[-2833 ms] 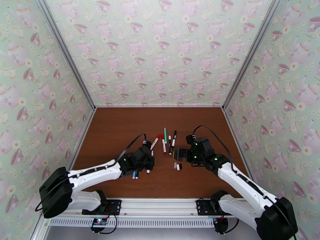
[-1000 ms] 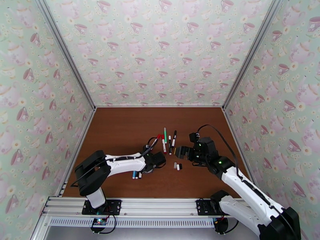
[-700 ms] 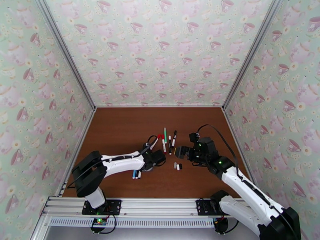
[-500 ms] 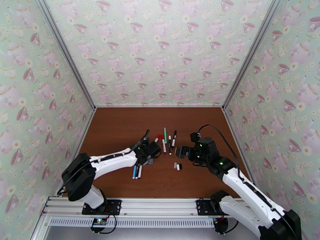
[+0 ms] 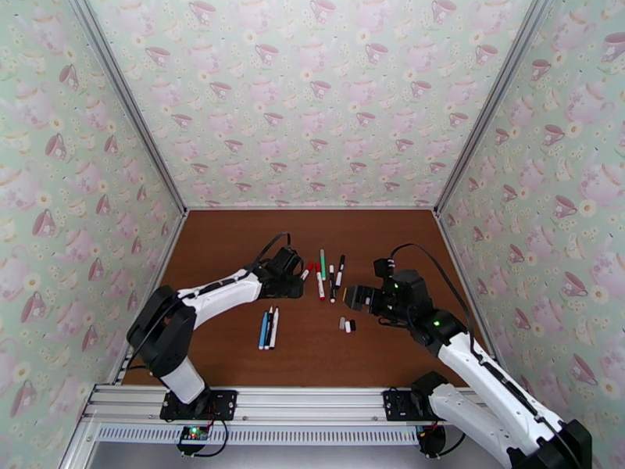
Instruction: Open the pen caps
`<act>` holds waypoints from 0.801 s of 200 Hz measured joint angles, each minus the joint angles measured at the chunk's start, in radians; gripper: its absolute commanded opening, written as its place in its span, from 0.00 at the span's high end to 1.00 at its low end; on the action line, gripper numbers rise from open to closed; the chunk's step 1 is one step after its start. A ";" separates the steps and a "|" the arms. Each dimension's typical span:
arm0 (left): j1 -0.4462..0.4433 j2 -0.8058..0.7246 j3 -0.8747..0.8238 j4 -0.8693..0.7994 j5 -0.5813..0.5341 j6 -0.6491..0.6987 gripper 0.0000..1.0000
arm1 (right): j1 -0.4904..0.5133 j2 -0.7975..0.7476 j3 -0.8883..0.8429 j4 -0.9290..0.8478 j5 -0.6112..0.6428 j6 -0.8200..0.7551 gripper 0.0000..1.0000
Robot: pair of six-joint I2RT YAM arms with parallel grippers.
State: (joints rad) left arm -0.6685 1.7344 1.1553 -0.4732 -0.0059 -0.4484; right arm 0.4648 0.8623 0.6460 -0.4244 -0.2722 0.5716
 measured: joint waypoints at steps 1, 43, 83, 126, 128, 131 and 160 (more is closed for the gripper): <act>0.001 0.004 0.003 0.000 0.001 0.004 0.62 | 0.000 0.000 0.000 0.000 0.000 0.000 0.00; 0.025 0.114 0.092 -0.011 0.022 0.080 0.60 | 0.000 0.053 0.001 0.000 -0.001 0.000 0.00; 0.034 0.210 0.187 -0.050 0.024 0.145 0.60 | 0.000 0.064 0.001 0.000 -0.001 0.000 0.00; 0.038 0.282 0.246 -0.078 0.020 0.192 0.62 | 0.000 0.063 0.000 0.008 -0.004 0.000 0.00; 0.038 0.284 0.249 -0.080 0.019 0.192 0.62 | 0.000 0.063 0.000 0.008 -0.004 0.000 0.00; 0.038 0.289 0.252 -0.083 0.017 0.196 0.62 | 0.000 0.063 0.000 0.009 -0.004 0.000 0.00; 0.038 0.325 0.282 -0.105 -0.010 0.216 0.65 | 0.000 0.063 -0.013 0.019 -0.004 0.001 0.00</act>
State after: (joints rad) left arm -0.6304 2.0590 1.4368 -0.5781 -0.0158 -0.2321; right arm 0.4648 0.9253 0.6331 -0.4053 -0.2764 0.5724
